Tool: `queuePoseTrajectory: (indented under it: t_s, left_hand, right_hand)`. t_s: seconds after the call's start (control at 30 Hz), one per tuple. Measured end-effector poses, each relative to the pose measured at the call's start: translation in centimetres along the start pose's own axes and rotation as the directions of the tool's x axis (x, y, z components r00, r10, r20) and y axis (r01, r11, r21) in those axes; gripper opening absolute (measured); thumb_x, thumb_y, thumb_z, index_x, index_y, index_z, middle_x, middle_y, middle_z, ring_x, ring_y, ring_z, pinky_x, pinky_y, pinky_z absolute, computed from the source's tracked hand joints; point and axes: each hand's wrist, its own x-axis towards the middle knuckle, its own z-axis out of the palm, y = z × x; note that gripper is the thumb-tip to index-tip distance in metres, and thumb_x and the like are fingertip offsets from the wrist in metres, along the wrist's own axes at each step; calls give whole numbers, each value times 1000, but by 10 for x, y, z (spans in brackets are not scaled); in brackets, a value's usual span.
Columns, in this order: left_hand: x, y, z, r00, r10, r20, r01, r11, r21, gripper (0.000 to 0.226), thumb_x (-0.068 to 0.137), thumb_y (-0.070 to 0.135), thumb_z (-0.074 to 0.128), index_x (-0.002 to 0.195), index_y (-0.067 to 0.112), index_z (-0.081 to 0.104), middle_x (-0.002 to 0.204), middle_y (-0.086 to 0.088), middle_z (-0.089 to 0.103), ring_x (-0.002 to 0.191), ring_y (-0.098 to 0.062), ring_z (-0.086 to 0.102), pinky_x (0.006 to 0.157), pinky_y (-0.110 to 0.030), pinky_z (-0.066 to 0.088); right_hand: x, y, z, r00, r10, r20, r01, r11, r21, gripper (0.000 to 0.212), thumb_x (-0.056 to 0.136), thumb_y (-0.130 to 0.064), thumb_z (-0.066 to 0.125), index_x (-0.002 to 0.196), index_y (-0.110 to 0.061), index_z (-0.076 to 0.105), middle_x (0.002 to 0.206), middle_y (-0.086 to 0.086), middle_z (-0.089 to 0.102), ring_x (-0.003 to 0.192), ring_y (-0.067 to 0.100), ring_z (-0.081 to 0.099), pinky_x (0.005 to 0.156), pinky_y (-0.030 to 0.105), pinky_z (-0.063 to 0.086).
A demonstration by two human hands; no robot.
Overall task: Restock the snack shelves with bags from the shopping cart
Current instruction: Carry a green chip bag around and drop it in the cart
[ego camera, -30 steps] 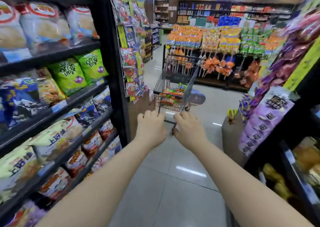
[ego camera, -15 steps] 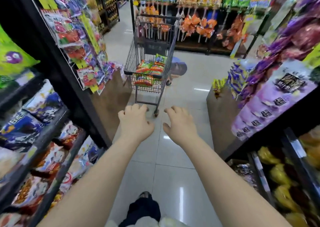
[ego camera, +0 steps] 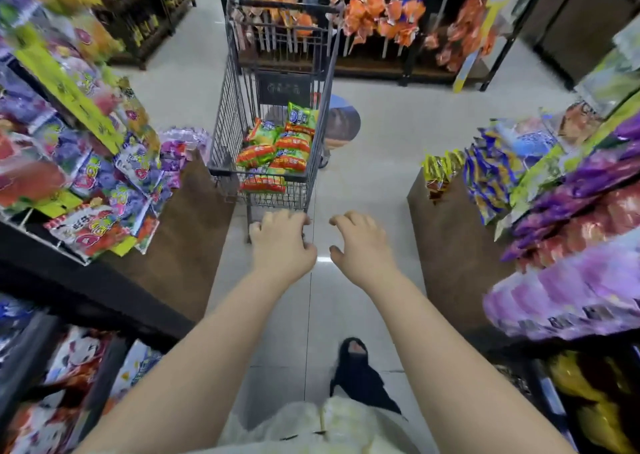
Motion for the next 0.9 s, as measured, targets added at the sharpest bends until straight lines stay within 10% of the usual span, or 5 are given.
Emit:
queuePoseTrajectory:
  t_s: [0.9]
  left_hand:
    - [470, -135, 18, 887, -462, 15, 461, 886, 38, 41, 80, 41, 59, 118, 26, 57, 116, -3, 60, 114, -30, 51, 93, -46, 42]
  right_hand:
    - [544, 15, 58, 896, -349, 276, 327, 937, 124, 52, 82, -28, 66, 131, -18, 52, 127, 5, 52, 119, 28, 45, 97, 43, 43]
